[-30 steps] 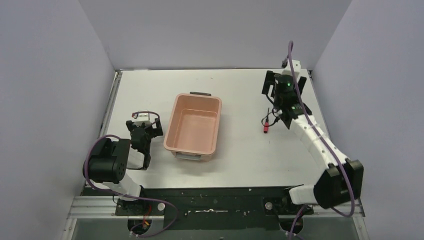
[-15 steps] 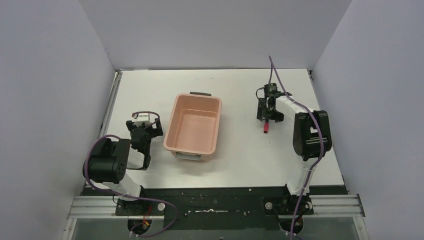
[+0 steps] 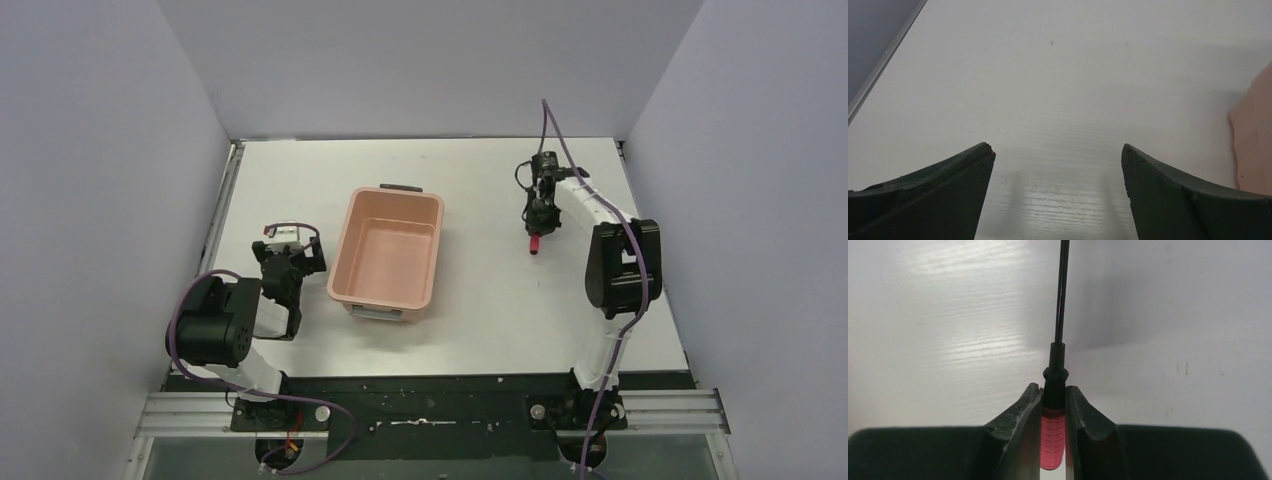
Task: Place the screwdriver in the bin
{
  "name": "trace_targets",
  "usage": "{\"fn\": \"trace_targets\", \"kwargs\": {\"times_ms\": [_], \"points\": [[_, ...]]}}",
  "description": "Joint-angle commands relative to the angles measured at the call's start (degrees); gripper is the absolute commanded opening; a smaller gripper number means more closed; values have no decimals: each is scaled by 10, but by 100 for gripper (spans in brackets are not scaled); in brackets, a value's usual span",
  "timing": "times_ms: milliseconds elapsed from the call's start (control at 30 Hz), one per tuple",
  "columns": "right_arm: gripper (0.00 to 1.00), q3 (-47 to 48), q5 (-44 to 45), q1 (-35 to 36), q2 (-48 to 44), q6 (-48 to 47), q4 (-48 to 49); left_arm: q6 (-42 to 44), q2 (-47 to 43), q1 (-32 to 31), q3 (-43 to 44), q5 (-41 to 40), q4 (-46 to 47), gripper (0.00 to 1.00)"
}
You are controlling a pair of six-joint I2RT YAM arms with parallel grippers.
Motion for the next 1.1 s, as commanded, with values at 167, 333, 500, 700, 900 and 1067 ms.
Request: {"fn": "trace_targets", "kwargs": {"times_ms": [167,333,500,700,900,1067], "points": [[0,302,-15,28,-20,-32,-330,4,-3,3,5,5,18,97],[0,376,1,68,-58,8,-345,4,-3,3,5,5,18,97],[0,406,58,169,-85,69,-297,4,-4,3,5,5,18,97],[0,332,114,374,-111,123,-91,4,-3,3,5,4,17,97],[0,295,153,484,-61,127,23,5,-3,3,5,5,18,97],[0,195,139,492,-37,148,94,4,-3,3,5,5,18,97]]}}
